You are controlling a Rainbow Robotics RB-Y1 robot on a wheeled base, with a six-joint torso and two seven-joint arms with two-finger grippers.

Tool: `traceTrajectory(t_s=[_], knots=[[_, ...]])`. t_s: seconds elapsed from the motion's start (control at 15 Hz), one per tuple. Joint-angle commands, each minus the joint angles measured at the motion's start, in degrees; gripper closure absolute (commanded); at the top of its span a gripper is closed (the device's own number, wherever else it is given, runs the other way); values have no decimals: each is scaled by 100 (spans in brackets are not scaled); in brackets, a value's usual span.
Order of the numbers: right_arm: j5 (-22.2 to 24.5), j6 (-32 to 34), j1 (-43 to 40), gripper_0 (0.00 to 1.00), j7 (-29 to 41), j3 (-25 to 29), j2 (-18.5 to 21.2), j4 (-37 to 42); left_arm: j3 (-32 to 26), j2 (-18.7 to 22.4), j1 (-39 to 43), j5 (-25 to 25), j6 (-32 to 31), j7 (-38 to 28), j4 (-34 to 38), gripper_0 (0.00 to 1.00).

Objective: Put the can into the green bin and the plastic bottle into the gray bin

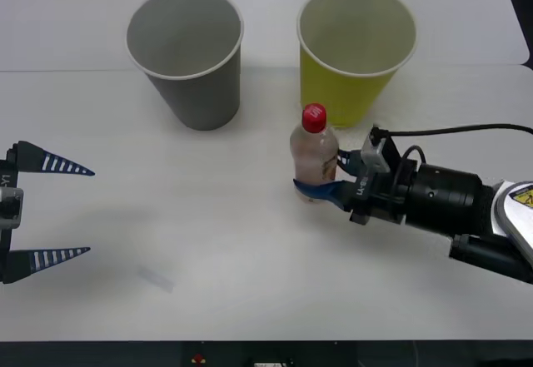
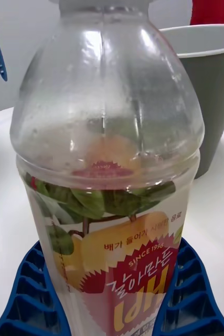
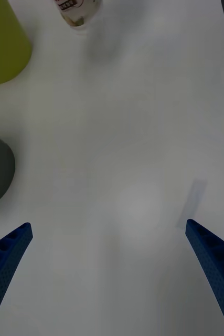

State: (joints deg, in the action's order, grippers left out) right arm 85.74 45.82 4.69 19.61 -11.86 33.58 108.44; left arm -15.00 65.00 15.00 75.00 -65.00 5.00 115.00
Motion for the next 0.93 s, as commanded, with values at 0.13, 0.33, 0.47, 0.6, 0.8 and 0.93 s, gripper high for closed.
traceTrajectory(t_s=[0.13, 0.33, 0.47, 0.6, 0.8, 0.93], knots=[[1269, 542, -56, 100, 1915, 360, 105, 1118, 0, 0, 0, 0, 0, 0, 0, 0], [2052, 1351, 49, 100, 3278, 685, 105, 1936, 0, 0, 0, 0, 0, 0, 0, 0], [2359, 1720, 269, 100, 4007, 729, 131, 2270, 0, 0, 0, 0, 0, 0, 0, 0], [2438, 2080, 691, 100, 4649, 738, 166, 2340, 0, 0, 0, 0, 0, 0, 0, 0], [2500, 2581, 1420, 100, 5396, 738, 280, 2340, 0, 0, 0, 0, 0, 0, 0, 0], [2509, 2915, 1895, 100, 5703, 729, 307, 2278, 0, 0, 0, 0, 0, 0, 0, 0]])
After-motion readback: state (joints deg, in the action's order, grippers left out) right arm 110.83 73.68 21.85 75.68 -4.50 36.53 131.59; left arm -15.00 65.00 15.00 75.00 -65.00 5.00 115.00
